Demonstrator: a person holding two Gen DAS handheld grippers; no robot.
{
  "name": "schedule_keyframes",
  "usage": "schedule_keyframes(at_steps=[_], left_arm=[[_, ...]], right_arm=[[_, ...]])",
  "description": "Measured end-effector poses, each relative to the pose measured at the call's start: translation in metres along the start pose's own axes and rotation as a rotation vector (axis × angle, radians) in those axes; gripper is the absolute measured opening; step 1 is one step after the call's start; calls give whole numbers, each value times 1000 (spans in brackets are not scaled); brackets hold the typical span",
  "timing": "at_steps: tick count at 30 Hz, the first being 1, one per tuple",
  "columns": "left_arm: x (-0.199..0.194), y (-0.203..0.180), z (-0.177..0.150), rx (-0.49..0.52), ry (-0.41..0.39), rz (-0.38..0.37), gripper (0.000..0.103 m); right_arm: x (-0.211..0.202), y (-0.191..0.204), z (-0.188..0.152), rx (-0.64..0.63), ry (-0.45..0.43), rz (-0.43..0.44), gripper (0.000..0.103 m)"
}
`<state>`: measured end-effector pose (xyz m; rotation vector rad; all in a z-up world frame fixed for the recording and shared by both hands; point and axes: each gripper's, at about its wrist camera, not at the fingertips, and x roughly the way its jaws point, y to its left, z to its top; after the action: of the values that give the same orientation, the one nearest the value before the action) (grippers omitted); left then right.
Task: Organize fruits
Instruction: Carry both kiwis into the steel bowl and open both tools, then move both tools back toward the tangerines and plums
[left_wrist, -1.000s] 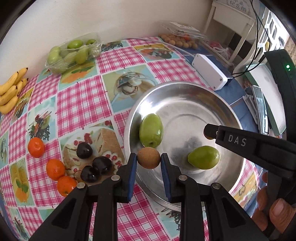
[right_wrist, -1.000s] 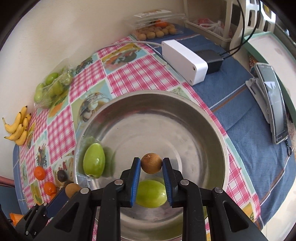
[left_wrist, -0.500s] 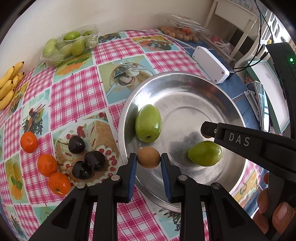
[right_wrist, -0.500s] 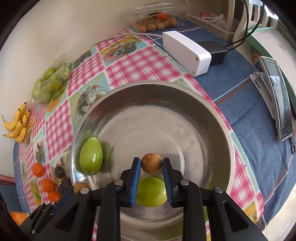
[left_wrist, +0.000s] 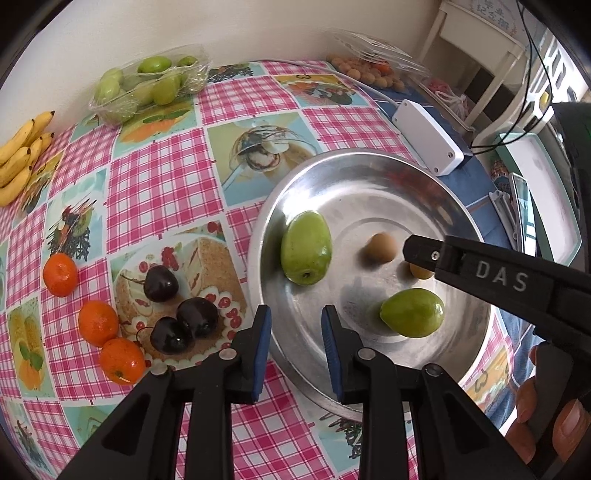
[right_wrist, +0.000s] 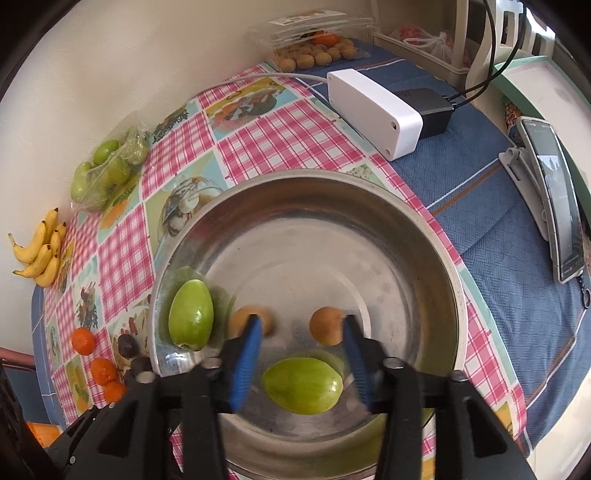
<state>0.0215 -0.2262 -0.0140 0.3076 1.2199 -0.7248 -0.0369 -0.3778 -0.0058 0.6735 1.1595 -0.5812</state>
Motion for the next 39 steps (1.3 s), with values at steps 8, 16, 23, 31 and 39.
schedule_keyframes(at_steps=[8, 16, 23, 31, 39], left_arm=[[-8, 25, 3, -102, -19, 52, 46], [-9, 69, 1, -271, -14, 140, 62], [-14, 103, -2, -371, -39, 208, 79], [-19, 131, -10, -460, -63, 287, 90], [-22, 150, -13, -499, -69, 332, 92]], right_arm=[[0, 1, 1, -12, -3, 2, 76], [1, 2, 1, -23, 0, -7, 84], [2, 4, 1, -31, 1, -8, 87], [2, 8, 3, -61, 3, -7, 94], [-1, 12, 3, -99, -7, 2, 103]])
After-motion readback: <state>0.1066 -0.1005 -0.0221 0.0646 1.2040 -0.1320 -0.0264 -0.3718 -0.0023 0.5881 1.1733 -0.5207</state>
